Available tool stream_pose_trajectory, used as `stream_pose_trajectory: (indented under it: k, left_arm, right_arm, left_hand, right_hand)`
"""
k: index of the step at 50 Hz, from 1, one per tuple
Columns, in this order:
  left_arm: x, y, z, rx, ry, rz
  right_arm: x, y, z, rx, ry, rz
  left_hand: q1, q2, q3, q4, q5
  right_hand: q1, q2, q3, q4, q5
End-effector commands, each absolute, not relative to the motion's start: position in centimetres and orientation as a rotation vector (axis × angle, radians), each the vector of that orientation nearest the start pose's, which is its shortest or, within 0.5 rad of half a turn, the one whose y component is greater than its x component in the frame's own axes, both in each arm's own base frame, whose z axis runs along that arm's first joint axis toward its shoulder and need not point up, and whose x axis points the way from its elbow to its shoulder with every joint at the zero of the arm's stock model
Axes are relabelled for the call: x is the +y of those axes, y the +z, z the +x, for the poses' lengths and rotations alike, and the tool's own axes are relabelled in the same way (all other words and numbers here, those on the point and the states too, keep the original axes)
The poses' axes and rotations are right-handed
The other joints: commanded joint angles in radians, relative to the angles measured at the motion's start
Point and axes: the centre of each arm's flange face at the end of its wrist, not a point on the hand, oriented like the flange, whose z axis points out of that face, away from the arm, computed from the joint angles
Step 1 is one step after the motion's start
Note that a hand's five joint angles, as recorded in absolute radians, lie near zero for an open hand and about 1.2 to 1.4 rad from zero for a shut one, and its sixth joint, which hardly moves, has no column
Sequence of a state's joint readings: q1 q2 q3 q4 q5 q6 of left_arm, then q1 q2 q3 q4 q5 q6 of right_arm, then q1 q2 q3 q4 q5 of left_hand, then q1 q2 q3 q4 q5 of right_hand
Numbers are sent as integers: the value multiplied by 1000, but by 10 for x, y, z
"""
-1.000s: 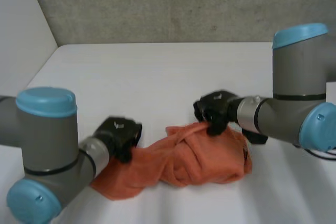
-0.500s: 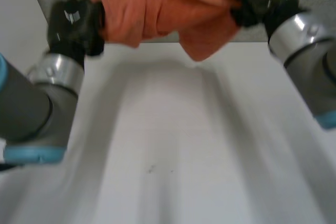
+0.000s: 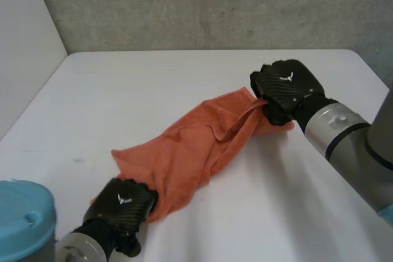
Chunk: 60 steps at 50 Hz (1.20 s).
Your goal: Fold the laundry
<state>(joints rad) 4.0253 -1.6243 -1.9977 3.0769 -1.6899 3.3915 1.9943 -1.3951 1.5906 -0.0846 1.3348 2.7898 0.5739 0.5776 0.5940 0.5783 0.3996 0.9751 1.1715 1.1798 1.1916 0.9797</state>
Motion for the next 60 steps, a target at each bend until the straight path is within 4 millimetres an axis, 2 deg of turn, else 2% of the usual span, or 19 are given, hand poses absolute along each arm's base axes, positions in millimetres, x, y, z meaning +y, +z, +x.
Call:
stream_pose_trajectory:
  k: [1, 4, 7, 12, 14, 17, 28, 33, 37, 38, 39, 42, 43, 48, 50, 54, 55, 58, 60]
  left_arm:
    - [-158, 238, -251, 2400, -1978, 955]
    - [-186, 256, -249, 2328, -2090, 851]
    - [-199, 263, -255, 2293, -2162, 847]
    - [-226, 247, -278, 2323, -2181, 937]
    - [-230, 241, -282, 2339, -2169, 964]
    - [-238, 226, -290, 2403, -2133, 998]
    - [-262, 180, -309, 2642, -2022, 1074]
    - [-261, 163, -313, 2753, -1925, 1184]
    - [-261, 155, -316, 2792, -1890, 1229]
    - [-261, 154, -316, 2791, -1889, 1225]
    - [-263, 154, -315, 2785, -1891, 1203]
    - [-269, 154, -311, 2760, -1900, 1145]
    - [-275, 154, -307, 2731, -1914, 1086]
    - [-287, 153, -298, 2659, -1938, 972]
    - [-288, 153, -297, 2649, -1945, 962]
    - [-291, 152, -296, 2619, -1940, 974]
    - [-291, 151, -296, 2610, -1936, 984]
    - [-298, 150, -293, 2537, -1932, 1034]
    - [-304, 153, -294, 2470, -1958, 1067]
  right_arm:
    - [-226, 267, 271, 1848, -1970, -1073]
    - [-217, 278, 273, 1760, -1979, -1114]
    - [-209, 293, 274, 1673, -2007, -1131]
    - [-199, 319, 275, 1527, -2069, -1141]
    - [-198, 322, 275, 1513, -2076, -1141]
    - [-191, 340, 272, 1450, -2133, -1130]
    - [-187, 344, 270, 1430, -2147, -1132]
    - [-187, 346, 270, 1425, -2154, -1130]
    - [-187, 346, 270, 1425, -2154, -1131]
    - [-187, 346, 270, 1428, -2153, -1130]
    - [-187, 344, 270, 1435, -2147, -1132]
    - [-188, 342, 270, 1448, -2137, -1134]
    - [-188, 340, 270, 1458, -2127, -1135]
    - [-204, 296, 277, 1644, -1935, -1176]
    - [-212, 272, 277, 1750, -1826, -1206]
    - [-227, 243, 275, 1888, -1707, -1280]
    - [-234, 229, 275, 1941, -1651, -1330]
    - [-247, 213, 277, 1997, -1579, -1421]
    - [-256, 215, 280, 2023, -1590, -1428]
  left_hand:
    - [-125, -129, -145, -130, -125]
    - [-184, -188, -204, -188, -184]
    - [-243, -246, -263, -247, -243]
    - [-316, -320, -336, -321, -317]
    - [-322, -326, -342, -327, -322]
    - [-325, -329, -345, -330, -325]
    - [-287, -291, -307, -292, -287]
    - [-272, -276, -293, -277, -273]
    - [18, 14, -3, 13, 17]
    - [126, 122, 106, 121, 126]
    - [406, 402, 386, 402, 406]
    - [687, 683, 667, 683, 687]
    - [821, 817, 801, 817, 821]
    - [822, 819, 802, 818, 822]
    - [822, 819, 802, 818, 822]
    - [822, 819, 802, 818, 822]
    - [822, 819, 802, 818, 822]
    - [822, 819, 802, 818, 822]
    - [822, 819, 802, 818, 822]
  right_hand:
    - [421, 225, 217, 205, 242]
    - [421, 225, 217, 205, 242]
    - [421, 225, 217, 205, 242]
    - [421, 225, 217, 205, 242]
    - [421, 225, 217, 205, 242]
    - [421, 225, 217, 205, 242]
    - [421, 225, 217, 205, 242]
    - [421, 225, 217, 205, 242]
    - [421, 225, 217, 205, 242]
    - [421, 225, 217, 205, 242]
    - [421, 225, 217, 205, 242]
    - [421, 225, 217, 205, 242]
    - [421, 225, 217, 205, 242]
    - [421, 225, 217, 205, 242]
    - [421, 225, 217, 205, 242]
    - [421, 225, 217, 205, 242]
    - [421, 225, 217, 205, 242]
    - [421, 225, 217, 205, 242]
    - [421, 225, 217, 205, 242]
